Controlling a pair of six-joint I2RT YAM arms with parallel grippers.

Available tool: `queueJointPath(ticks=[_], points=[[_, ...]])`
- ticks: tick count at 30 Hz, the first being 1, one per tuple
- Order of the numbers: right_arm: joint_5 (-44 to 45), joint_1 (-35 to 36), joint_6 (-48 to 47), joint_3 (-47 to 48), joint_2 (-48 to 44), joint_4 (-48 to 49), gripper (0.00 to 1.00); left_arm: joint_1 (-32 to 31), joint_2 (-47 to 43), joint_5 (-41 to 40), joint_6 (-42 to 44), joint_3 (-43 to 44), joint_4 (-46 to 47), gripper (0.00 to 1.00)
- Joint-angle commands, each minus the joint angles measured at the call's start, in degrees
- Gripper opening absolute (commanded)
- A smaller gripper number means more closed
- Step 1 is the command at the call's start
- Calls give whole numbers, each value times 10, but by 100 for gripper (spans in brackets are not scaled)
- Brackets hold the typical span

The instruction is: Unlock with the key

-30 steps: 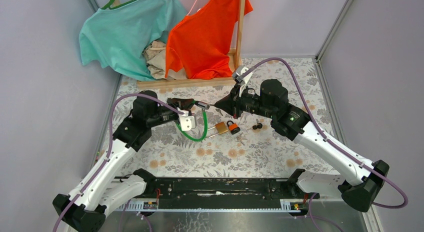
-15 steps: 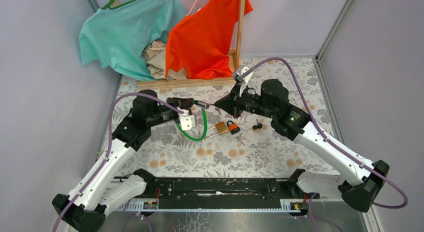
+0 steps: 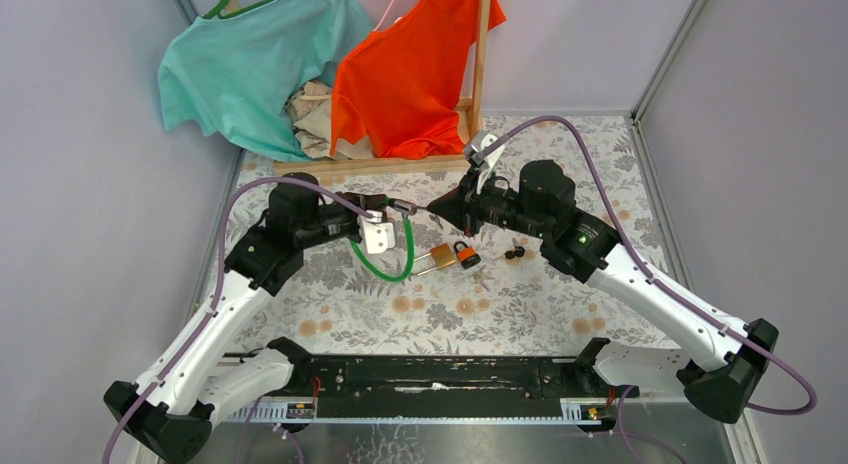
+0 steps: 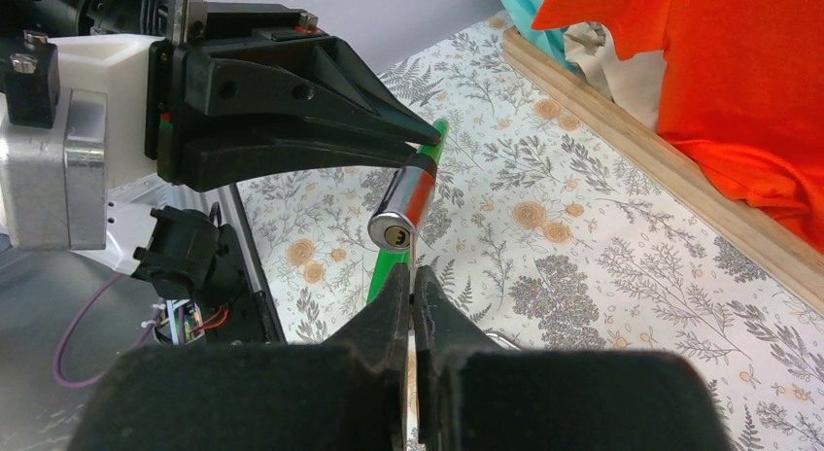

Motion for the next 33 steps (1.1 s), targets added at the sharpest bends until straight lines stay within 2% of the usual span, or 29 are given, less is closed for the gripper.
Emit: queueJointPath(ticks=[1, 8, 16, 20, 28, 33], points=[[28, 17, -9, 10, 10, 36, 0, -16, 0, 11, -7, 35, 19, 0], [115, 49, -21, 12, 14, 31, 0, -20, 9, -4, -20, 42, 13, 0], [143, 81, -39, 25, 28, 22, 0, -24, 20, -7, -28, 54, 0, 0], [183, 97, -52, 32, 36, 7, 0, -27, 17, -17, -27, 52, 0, 0], [235, 113, -54, 29, 34, -5, 0, -35, -17, -36, -7, 3, 16, 0], [238, 113, -46, 9, 14, -3, 0, -36, -44, -43, -37, -31, 63, 0]])
